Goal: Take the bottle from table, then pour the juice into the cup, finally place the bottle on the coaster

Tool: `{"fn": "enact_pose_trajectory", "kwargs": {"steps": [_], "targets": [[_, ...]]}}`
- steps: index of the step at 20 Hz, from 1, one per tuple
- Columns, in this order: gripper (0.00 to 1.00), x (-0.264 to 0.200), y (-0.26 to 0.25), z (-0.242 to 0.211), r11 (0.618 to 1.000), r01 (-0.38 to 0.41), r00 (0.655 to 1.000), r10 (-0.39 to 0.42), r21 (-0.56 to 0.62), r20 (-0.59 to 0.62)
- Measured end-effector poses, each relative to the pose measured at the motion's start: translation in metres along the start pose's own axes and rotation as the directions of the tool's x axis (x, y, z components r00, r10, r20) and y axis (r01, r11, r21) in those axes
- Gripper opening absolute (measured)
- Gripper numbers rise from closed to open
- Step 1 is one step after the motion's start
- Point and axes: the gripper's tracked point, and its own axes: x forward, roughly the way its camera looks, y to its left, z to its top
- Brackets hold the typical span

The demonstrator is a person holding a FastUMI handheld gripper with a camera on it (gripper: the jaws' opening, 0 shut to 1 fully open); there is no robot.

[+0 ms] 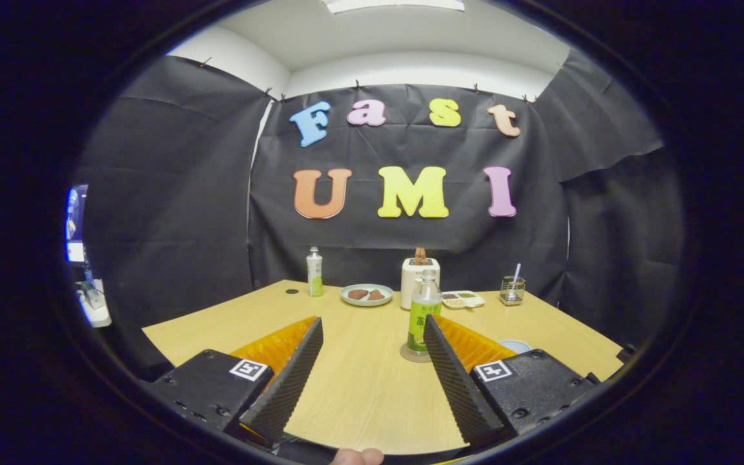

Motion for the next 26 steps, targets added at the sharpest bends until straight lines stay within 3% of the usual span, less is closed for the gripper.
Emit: {"fn": "enact_pose_trajectory", "kwargs": {"steps": [6,26], "targets": [[1.0,-0.006,0.008,0.001,1.0,-0.028,1.0,0.028,-0.01,0.006],[1.0,-0.009,-0.011,0.0,1.0,-0.01,1.0,0.01,0.018,0.027]]}}
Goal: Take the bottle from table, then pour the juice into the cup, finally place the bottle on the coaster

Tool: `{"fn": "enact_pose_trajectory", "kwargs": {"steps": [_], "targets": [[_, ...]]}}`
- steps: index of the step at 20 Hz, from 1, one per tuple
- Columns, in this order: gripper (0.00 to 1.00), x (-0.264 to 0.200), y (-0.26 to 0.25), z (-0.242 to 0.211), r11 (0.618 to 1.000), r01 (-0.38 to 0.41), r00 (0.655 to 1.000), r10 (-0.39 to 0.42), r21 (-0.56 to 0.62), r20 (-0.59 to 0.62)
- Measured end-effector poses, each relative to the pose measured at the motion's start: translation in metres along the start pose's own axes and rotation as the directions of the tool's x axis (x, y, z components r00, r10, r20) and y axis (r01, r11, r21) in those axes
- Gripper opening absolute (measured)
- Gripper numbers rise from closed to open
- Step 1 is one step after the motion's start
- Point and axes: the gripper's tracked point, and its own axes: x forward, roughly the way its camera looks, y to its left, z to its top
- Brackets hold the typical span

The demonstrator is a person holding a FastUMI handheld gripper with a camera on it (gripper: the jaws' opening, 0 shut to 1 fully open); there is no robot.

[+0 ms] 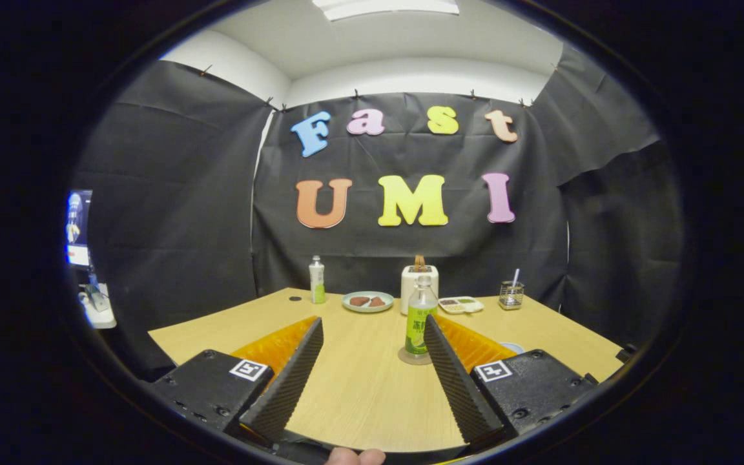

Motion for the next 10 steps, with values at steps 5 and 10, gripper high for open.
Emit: {"fn": "enact_pose_trajectory", "kwargs": {"steps": [5,10], "targets": [[1.0,-0.0013,0.0025,-0.0016,1.0,-0.005,1.0,0.005,-0.002,-0.001],[1.0,-0.0004,-0.0026,0.0023,1.0,-0.001,1.0,0.001,-0.001,0.012]]}}
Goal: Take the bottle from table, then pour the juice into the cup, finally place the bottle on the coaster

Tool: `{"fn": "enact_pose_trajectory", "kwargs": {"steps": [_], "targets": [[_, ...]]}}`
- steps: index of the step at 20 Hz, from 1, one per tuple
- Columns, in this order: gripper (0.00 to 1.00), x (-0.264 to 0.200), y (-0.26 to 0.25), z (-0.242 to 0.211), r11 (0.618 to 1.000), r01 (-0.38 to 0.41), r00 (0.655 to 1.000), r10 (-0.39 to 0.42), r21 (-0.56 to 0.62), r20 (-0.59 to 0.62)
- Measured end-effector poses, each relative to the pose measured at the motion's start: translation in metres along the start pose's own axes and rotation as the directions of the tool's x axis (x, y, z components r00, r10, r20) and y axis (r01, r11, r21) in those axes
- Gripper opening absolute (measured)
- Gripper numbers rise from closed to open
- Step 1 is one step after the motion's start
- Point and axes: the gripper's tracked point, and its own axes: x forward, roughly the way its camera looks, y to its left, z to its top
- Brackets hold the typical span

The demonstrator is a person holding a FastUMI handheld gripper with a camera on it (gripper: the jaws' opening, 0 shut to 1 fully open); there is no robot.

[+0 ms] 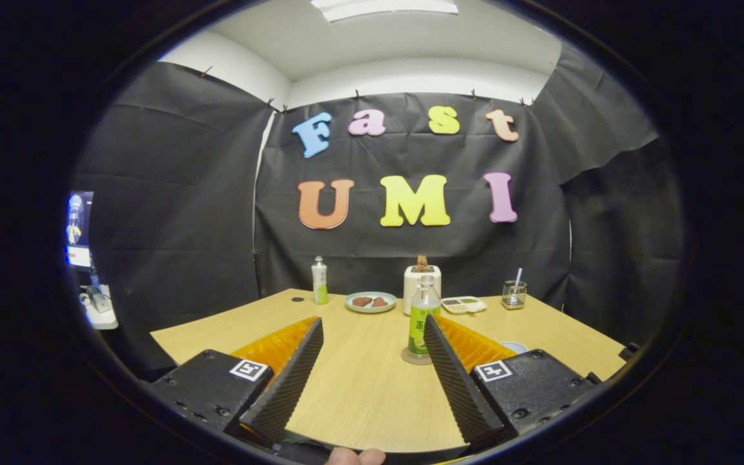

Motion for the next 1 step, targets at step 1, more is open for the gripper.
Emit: {"fn": "enact_pose_trajectory", "kwargs": {"steps": [1], "targets": [[1.0,-0.0002,-0.0017,0.0007,1.0,0.005,1.0,-0.005,-0.003,0.005]]}}
